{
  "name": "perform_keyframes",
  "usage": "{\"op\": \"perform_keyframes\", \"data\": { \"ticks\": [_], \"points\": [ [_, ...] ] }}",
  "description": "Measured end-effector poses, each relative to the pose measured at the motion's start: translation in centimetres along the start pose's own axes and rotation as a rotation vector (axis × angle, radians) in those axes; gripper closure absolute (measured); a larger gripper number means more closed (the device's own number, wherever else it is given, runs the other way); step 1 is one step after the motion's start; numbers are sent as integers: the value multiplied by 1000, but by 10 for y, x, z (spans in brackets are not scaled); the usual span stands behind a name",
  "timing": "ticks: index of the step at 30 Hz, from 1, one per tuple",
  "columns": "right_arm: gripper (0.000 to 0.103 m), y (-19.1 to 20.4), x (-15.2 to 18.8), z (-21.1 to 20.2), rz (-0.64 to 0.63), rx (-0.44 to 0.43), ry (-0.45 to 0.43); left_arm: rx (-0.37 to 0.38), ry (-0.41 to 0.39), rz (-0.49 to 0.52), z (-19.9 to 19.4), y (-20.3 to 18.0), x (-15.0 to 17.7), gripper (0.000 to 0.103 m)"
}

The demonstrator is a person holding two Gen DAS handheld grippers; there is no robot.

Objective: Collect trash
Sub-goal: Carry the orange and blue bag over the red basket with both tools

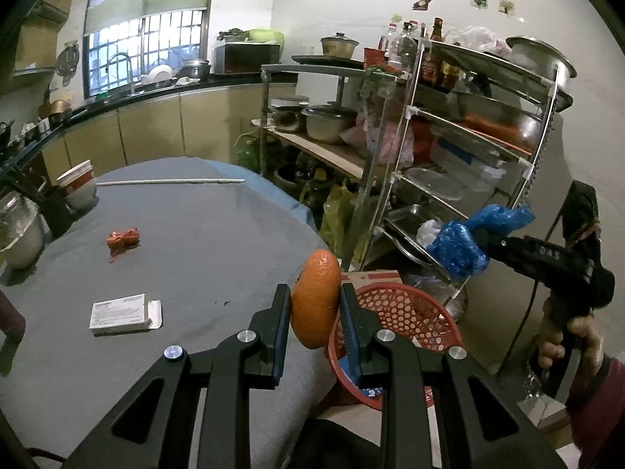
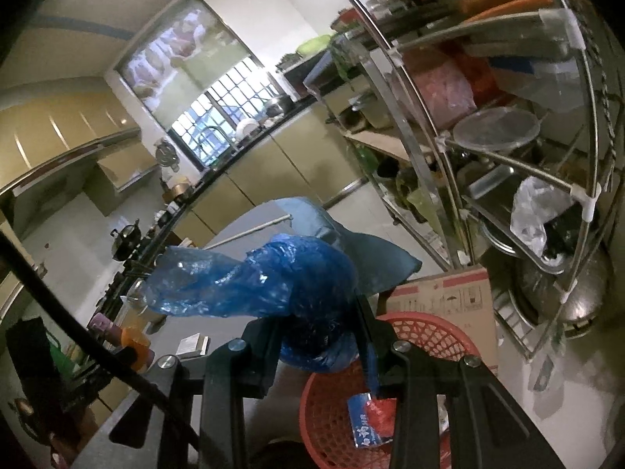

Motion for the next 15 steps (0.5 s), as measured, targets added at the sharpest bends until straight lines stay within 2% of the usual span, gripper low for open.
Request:
{"op": "perform_keyframes", "data": {
  "ticks": [7,15],
  "points": [
    [66,7,-6,16,35,18,24,50,-16,4,-1,5,8,76],
    [66,28,0,32,30,-18,44,56,16,-5,1,8,22,76]
  ]
}}
Point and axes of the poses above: each gripper's, at about its wrist camera, not at the fingertips, and z roughly the way its jaws point, y to its left, x to its underside, the point moved 8 cm from there along z, roughly the way its jaws point, and after that the axes turned 2 degrees about -x, right-handed, at the moved point
